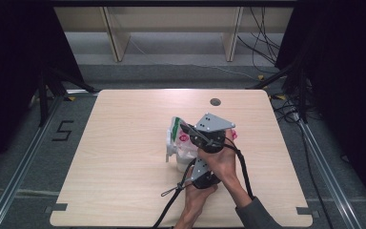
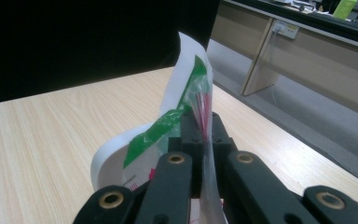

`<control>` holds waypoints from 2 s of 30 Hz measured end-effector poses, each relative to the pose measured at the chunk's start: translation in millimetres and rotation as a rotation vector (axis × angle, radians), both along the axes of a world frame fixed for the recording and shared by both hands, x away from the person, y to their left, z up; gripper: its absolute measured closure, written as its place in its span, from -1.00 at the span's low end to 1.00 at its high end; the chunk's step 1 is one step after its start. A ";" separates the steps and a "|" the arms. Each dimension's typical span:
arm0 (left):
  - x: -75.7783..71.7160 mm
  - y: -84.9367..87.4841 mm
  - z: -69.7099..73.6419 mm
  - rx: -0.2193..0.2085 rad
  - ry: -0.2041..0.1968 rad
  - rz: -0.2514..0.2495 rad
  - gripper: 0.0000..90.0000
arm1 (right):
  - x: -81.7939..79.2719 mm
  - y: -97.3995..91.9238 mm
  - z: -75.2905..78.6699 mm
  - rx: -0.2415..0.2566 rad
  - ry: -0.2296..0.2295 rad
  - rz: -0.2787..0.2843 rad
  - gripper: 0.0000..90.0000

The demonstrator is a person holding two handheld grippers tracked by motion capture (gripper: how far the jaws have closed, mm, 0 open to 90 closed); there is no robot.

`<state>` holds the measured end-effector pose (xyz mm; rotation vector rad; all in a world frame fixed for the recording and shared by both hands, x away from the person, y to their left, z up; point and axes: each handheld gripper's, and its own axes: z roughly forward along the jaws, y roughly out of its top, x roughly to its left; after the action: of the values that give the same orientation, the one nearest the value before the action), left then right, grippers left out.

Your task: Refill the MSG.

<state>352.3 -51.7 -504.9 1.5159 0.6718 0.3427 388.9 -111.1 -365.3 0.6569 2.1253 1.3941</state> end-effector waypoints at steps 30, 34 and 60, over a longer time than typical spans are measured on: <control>-0.6 0.3 0.5 0.000 -0.004 0.001 0.66 | 1.1 0.1 -0.3 0.003 0.002 0.023 1.00; 1.1 3.2 -1.0 0.051 -0.011 -0.007 0.66 | 2.7 -0.4 -3.3 0.002 0.029 0.028 1.00; -0.5 0.5 -8.7 0.067 0.010 0.018 0.63 | -7.5 -26.8 8.9 0.045 0.015 0.040 1.00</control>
<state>351.8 -51.2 -513.7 1.5768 0.6881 0.3743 381.4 -137.8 -356.4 0.6466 2.1354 1.4663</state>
